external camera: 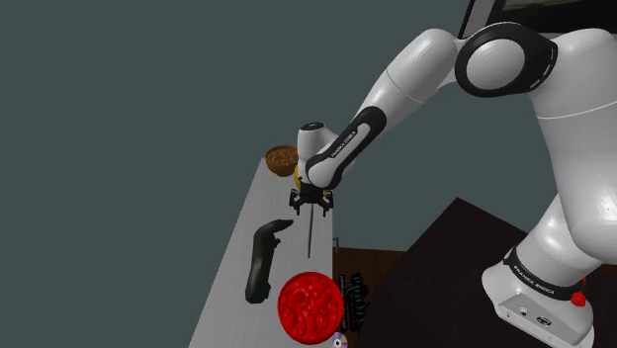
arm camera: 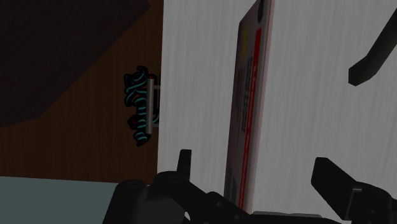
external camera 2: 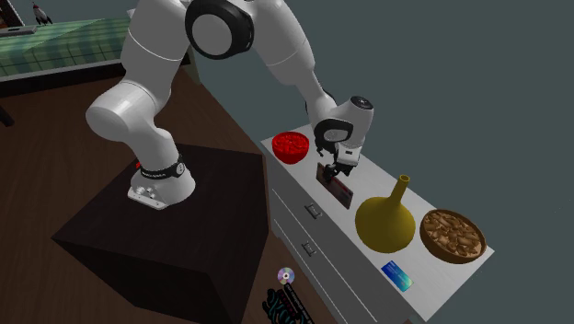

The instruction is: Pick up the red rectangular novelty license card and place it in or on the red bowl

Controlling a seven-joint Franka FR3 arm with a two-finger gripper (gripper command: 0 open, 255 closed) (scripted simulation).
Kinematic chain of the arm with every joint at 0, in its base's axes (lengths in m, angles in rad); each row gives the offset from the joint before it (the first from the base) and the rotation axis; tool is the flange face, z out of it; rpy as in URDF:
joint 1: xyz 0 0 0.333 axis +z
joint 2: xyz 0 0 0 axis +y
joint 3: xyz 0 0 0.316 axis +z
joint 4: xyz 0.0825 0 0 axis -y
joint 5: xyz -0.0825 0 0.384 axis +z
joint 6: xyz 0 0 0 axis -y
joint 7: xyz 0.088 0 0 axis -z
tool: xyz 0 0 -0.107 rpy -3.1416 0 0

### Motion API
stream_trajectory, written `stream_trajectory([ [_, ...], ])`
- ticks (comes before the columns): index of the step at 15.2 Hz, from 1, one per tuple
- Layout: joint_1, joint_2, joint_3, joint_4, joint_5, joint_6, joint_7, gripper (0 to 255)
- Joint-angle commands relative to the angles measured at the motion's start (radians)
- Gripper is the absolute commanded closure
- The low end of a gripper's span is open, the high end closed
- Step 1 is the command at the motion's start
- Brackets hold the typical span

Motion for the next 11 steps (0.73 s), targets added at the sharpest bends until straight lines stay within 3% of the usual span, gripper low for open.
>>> stream_trajectory([
  [1,0.000,0.000,0.000,0.000,0.000,0.000,0.000,0],
  [2,0.000,0.000,0.000,0.000,0.000,0.000,0.000,255],
  [11,0.000,0.000,0.000,0.000,0.000,0.000,0.000,255],
])
